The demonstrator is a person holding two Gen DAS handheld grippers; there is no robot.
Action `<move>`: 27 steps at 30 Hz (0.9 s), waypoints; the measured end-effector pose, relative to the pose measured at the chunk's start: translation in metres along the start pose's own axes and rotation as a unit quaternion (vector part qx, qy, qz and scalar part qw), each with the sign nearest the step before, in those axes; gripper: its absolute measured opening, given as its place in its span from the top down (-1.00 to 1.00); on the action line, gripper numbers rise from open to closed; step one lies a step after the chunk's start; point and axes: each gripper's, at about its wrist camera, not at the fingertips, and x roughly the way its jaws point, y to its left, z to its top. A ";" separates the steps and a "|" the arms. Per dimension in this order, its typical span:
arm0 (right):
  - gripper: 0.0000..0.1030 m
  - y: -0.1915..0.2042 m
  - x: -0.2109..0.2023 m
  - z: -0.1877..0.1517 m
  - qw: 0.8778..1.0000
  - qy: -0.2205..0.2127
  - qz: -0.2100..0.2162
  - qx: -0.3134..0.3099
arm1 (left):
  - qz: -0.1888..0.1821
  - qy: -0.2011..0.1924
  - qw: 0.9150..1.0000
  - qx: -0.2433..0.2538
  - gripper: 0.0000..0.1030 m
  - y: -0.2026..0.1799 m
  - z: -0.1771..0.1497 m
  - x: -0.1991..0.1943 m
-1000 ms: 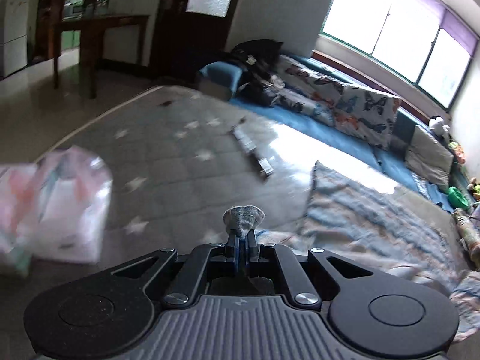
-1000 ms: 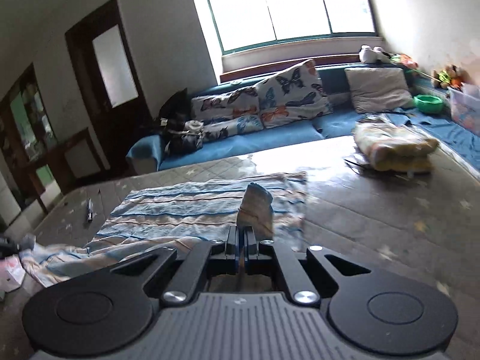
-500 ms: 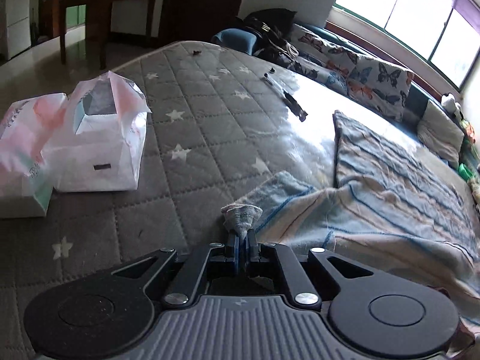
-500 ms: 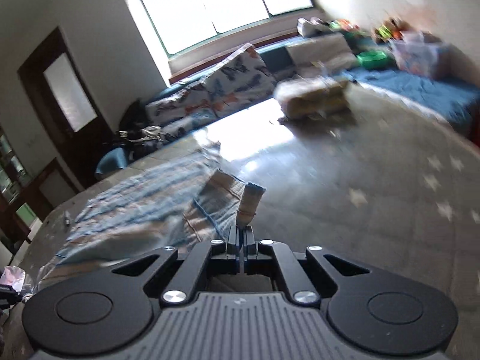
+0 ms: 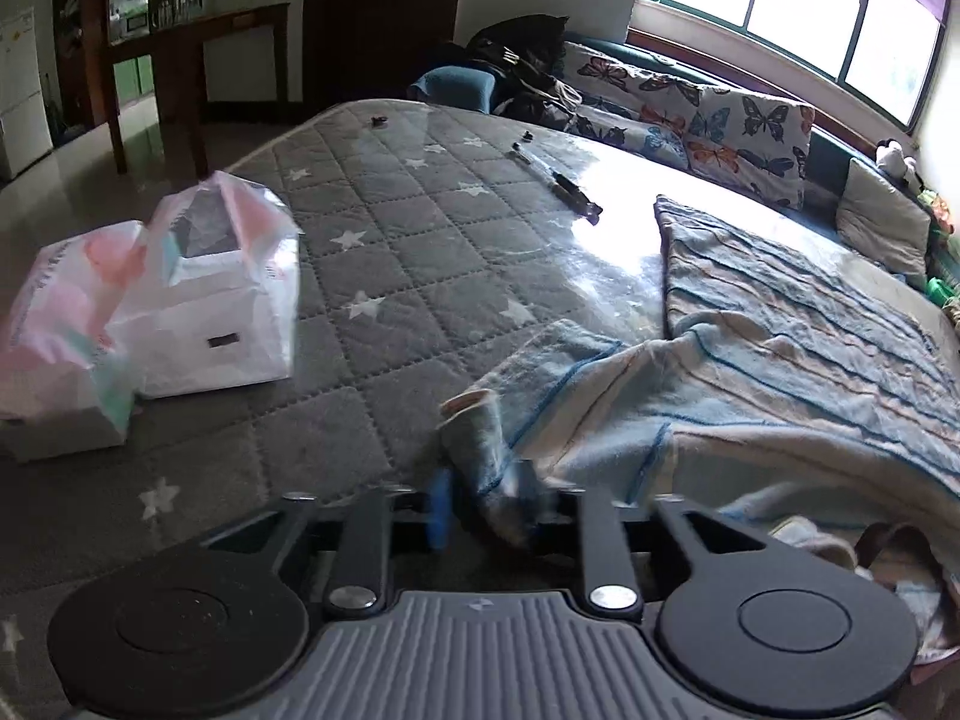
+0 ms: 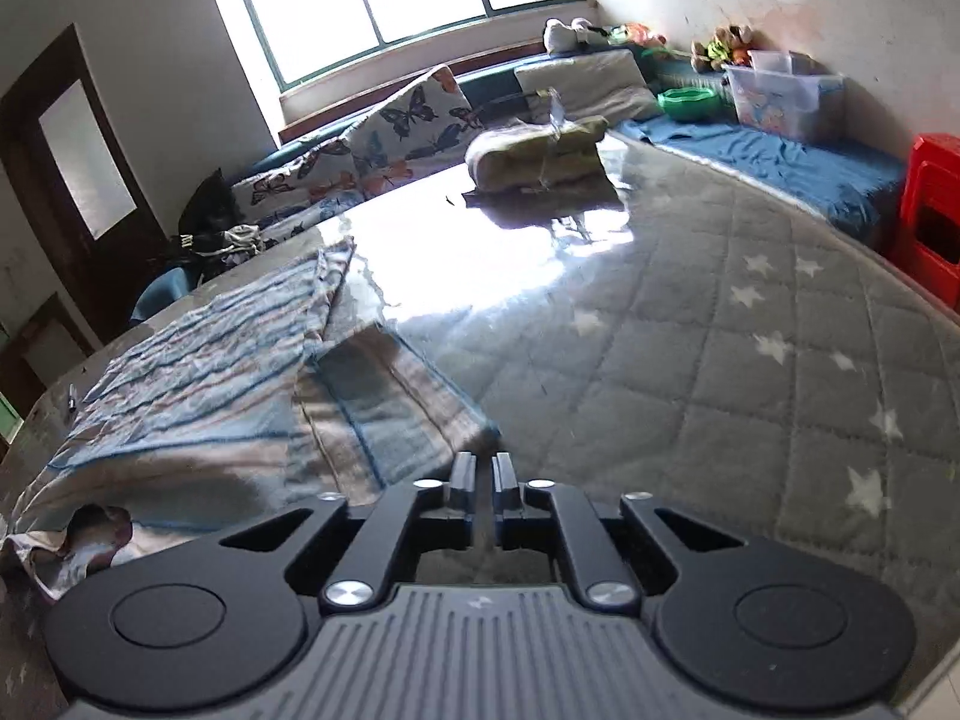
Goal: Fold clothes
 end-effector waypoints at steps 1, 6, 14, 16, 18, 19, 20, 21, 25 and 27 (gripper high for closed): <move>0.38 0.001 0.003 0.002 1.000 0.000 0.001 0.000 | 0.003 -0.001 1.000 0.005 0.24 0.000 -0.001 -0.002; 0.38 0.004 0.027 0.006 1.000 0.006 0.004 -0.002 | -0.014 -0.015 0.999 0.033 0.24 -0.004 -0.009 -0.022; 0.91 0.010 0.028 -0.002 0.999 -0.003 -0.029 -0.027 | -0.132 -0.029 0.981 0.142 0.29 -0.068 -0.033 -0.053; 0.90 0.009 0.025 -0.003 0.999 0.000 -0.032 -0.025 | -0.158 -0.032 0.972 0.171 0.29 -0.087 -0.037 -0.057; 0.84 0.011 0.023 0.000 0.999 -0.001 -0.043 -0.027 | -0.178 -0.037 0.963 0.197 0.27 -0.107 -0.041 -0.058; 0.78 0.013 0.021 0.001 0.998 -0.004 -0.051 -0.031 | -0.183 -0.038 0.960 0.208 0.24 -0.115 -0.042 -0.057; 0.77 0.015 0.019 0.002 0.998 -0.008 -0.053 -0.036 | -0.188 -0.040 0.956 0.222 0.24 -0.125 -0.044 -0.054; 0.77 0.019 0.015 0.004 0.998 -0.013 -0.048 -0.043 | -0.188 -0.040 0.954 0.231 0.24 -0.132 -0.045 -0.049; 0.57 0.042 0.002 0.010 0.997 -0.011 0.005 -0.079 | -0.198 -0.034 0.941 0.273 0.15 -0.153 -0.050 -0.034; 0.39 0.060 0.000 0.011 0.994 -0.003 0.037 -0.106 | -0.193 -0.031 0.936 0.291 0.15 -0.159 -0.054 -0.029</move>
